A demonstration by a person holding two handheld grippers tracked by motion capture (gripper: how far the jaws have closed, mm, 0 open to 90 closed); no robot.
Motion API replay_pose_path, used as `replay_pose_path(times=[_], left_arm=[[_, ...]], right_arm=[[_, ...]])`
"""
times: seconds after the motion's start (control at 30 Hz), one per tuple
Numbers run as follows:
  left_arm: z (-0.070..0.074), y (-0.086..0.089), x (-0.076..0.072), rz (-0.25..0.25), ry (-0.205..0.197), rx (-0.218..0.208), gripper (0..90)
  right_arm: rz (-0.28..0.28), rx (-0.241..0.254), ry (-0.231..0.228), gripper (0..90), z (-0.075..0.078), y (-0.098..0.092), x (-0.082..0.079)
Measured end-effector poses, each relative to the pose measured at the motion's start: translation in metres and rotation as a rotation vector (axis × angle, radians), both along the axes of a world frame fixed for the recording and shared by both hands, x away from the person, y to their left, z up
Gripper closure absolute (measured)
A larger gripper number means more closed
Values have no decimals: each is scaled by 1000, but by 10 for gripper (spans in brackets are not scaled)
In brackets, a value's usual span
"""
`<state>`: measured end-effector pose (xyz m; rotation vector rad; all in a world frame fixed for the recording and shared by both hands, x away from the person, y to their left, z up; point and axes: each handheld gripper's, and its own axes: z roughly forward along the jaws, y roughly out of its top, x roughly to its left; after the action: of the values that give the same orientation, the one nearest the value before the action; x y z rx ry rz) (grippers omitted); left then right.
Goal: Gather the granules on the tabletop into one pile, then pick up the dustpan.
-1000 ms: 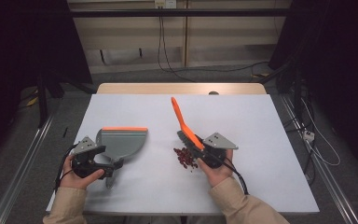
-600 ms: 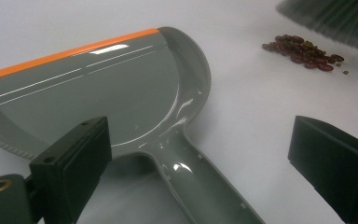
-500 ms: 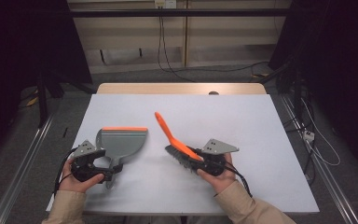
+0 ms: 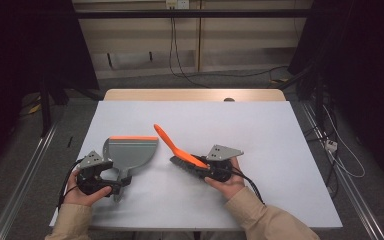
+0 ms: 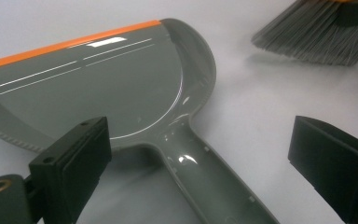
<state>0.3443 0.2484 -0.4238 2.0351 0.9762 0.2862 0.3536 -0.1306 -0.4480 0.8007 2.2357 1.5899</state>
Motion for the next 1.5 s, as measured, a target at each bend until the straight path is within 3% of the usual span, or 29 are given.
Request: replay_pose_path(times=[0.1,0.27,0.4,0.57,0.73,0.8,0.93,1.0,1.1,1.17,1.27,1.37,1.5], left_arm=[[-1,-1,-2,3,8,10,57],[-3,-3,-6,22,24,36,59],[-7,-2,-6,51,38,94,95],[-9,5,-5,96,60,114,105],[-8,16,-3,132,50,123,200],[-8,17,0,120,40,116,295],[-6,9,6,62,27,117,345],[-6,5,10,34,42,115,389],[-7,3,14,40,44,136,422],[-8,3,15,35,62,133,495],[-11,1,17,37,80,150,527],[-11,2,20,52,86,185,601],[-11,2,21,57,89,201,621]], right_arm=[[1,28,1,713,6,-3,-2],[-16,32,-19,712,16,-11,-9],[-50,34,-25,713,19,-25,-14],[-101,44,-28,712,21,-45,-15],[-138,45,-30,712,23,-55,-14],[-150,50,-27,712,23,-59,-12],[-173,52,-20,712,22,-63,-10],[-180,54,-21,712,22,-65,-10],[-186,51,-20,712,22,-65,-9],[-188,45,-19,712,21,-65,-9],[-189,39,-15,712,20,-64,-8],[-194,37,-15,712,20,-65,-8],[-200,38,-17,712,20,-66,-7]])
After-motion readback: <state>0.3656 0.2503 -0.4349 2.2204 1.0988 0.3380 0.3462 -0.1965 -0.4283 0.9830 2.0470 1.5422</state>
